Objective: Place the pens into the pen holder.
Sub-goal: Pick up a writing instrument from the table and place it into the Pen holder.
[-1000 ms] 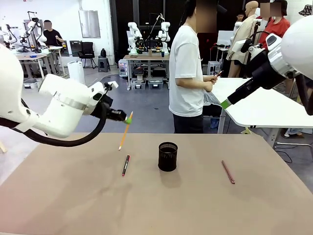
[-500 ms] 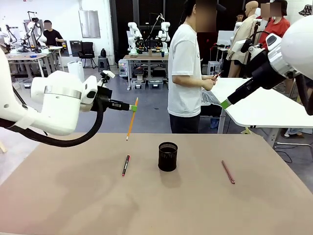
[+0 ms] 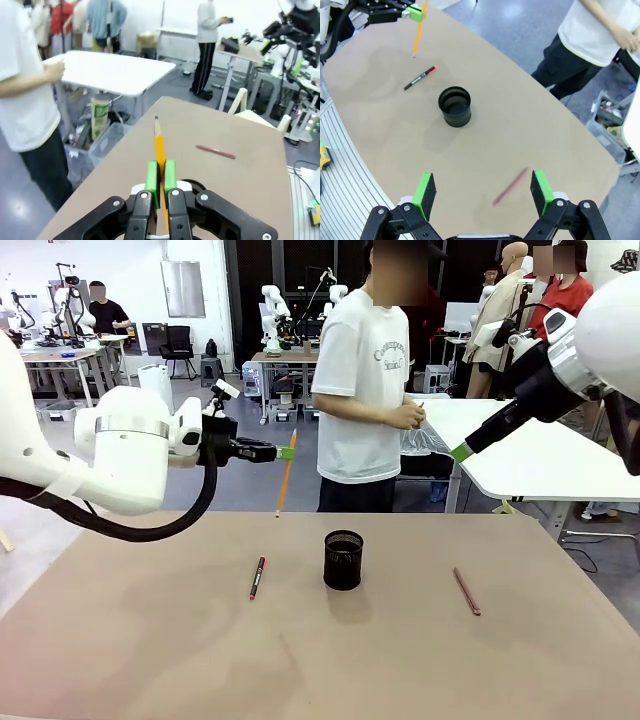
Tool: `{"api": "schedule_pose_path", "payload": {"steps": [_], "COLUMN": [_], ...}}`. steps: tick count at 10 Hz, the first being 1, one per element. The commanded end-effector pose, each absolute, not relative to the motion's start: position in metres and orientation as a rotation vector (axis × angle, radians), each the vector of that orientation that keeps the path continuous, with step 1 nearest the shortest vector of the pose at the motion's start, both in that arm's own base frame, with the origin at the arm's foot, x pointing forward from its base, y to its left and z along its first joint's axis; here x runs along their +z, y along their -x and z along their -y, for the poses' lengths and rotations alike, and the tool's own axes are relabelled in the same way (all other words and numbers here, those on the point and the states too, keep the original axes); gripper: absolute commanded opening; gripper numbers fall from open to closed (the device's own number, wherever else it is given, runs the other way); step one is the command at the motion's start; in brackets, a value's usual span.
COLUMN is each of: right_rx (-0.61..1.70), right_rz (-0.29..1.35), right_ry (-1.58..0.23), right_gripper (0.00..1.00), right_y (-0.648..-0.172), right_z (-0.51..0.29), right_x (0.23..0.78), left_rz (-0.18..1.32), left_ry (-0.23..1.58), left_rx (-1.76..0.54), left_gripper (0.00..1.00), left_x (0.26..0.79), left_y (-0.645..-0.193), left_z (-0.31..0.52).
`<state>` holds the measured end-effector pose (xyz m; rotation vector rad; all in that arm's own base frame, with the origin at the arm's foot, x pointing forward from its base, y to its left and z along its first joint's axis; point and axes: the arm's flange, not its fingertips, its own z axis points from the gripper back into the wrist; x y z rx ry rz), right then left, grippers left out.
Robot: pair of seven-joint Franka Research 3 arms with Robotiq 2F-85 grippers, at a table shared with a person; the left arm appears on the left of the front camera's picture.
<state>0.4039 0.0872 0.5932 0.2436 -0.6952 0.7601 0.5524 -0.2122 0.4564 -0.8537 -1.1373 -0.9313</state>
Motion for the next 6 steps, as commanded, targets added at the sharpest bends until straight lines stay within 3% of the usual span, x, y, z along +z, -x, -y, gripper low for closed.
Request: {"api": "schedule_pose_path", "payload": {"steps": [1,6], "right_rx": [0.762,0.762], "right_rz": [0.697,0.697], "right_ry": [-0.253,-0.253], "right_gripper": [1.0,1.0], "right_y": [-0.404,-0.404], "right_z": [-0.086,-0.086], "right_x": [0.593,0.593], "left_rz": [1.228,1.239], "left_ry": [0.977,1.002], "left_rx": [-0.949,-0.924], "left_gripper": [0.0,0.0], "left_x": [0.444,0.454], "left_y": [-0.554,-0.551], "left_z": [0.208,0.193]}}
